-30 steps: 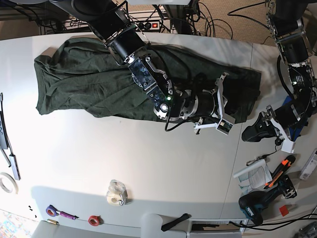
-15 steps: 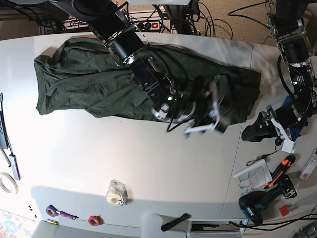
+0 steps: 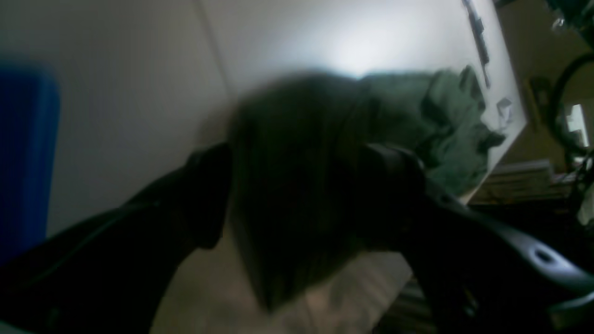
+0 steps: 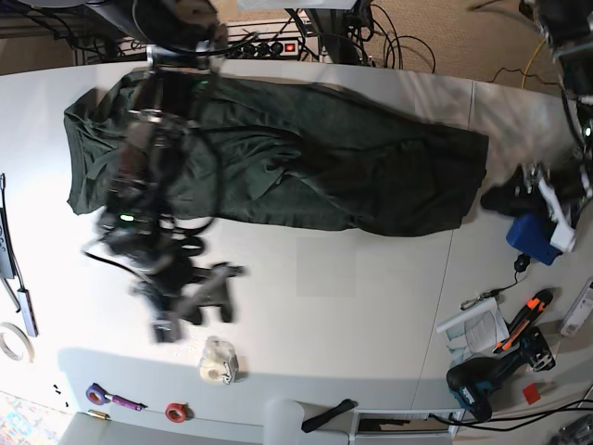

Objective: Layout the t-shirt on the table in an organized manner, then fold the t-shirt properly
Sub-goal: 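Press the folded shirt flat with the right gripper, then withdraw it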

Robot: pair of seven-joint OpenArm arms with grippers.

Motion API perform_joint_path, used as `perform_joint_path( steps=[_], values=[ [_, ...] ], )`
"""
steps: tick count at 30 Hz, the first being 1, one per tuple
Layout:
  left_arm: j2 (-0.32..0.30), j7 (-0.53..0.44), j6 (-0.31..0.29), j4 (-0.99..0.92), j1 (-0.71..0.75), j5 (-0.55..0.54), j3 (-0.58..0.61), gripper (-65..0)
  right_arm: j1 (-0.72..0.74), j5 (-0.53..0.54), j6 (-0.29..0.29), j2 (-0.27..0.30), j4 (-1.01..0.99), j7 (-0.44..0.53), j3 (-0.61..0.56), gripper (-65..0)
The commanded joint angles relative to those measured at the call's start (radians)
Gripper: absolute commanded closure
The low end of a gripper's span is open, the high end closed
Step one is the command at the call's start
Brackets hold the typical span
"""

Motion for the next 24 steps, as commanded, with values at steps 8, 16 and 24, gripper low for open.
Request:
perform_joint_path(
  steps=[8,16,24],
  values=[
    [-0.019,-0.038,0.031,0.014,0.088,0.014,-0.006,-42.5,-0.052,0.208,0.048,0.162,0.019,-0.039,0.169,-29.7],
    [-0.018,-0.121,0.057,0.014,0.098,0.137,0.023,-42.5,-0.168,0.428,0.116,0.257,0.019,-0.105,0.444,-29.7],
    [0.007,-0.185,0.056,0.014,0.078,0.126,0.297,-42.5,-0.268,0.655,0.179,0.259,0.018,-0.177,0.684,-29.7]
  ],
)
